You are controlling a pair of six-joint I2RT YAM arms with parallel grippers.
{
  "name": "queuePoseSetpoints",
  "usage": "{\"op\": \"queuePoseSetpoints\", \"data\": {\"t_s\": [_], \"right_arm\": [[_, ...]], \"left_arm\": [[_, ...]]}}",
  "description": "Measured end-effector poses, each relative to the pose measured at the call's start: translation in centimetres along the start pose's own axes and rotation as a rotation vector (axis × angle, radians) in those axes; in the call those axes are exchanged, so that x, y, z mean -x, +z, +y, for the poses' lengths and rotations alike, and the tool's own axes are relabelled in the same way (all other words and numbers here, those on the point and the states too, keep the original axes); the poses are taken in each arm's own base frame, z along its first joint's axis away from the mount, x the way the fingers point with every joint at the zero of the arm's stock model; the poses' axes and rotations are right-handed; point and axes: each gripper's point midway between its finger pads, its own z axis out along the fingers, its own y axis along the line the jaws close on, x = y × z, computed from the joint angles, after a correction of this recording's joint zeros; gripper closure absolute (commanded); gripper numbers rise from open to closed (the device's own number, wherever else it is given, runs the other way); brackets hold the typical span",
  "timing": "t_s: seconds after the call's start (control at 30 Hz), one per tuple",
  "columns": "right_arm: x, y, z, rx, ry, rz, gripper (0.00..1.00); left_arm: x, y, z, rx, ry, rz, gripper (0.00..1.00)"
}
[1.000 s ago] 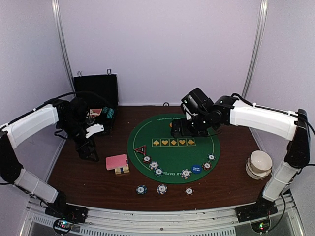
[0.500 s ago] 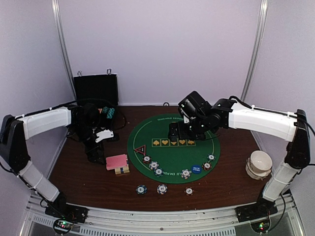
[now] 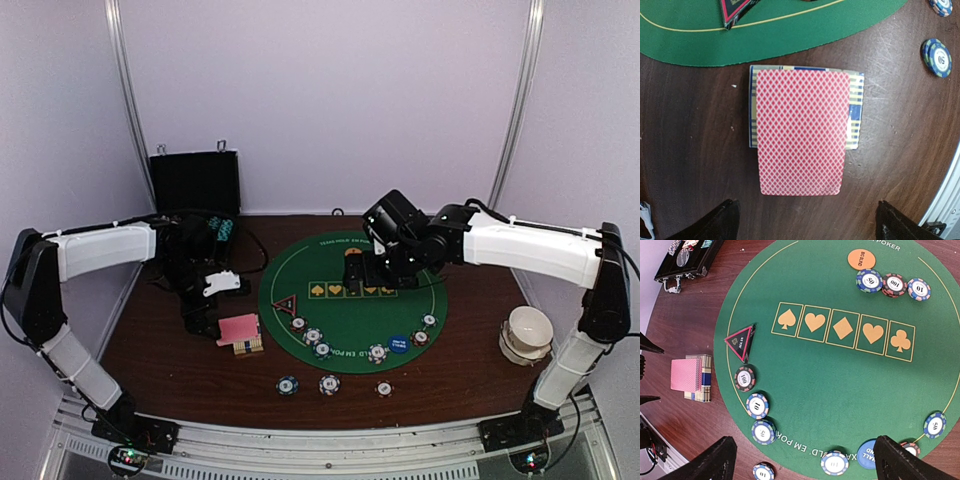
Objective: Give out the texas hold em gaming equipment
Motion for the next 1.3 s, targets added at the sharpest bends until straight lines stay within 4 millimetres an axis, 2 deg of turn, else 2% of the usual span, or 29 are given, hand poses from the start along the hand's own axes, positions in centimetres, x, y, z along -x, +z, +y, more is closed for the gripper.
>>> {"op": "queuePoseSetpoints", "data": {"t_s": [0.97,1.3], "right_arm": [[-0.9,0.3,0.1,-0.002,-0.013,0.016,0.00],[-1.0,0.3,0.3,0.000,-0.017,0.016,0.01]], "left_arm": [[-1.0,2.6,1.1,0.020,0.017,0.070,0.02],[-0.9,3.4,0.8,0.000,0.027,0.087,0.02]]}}
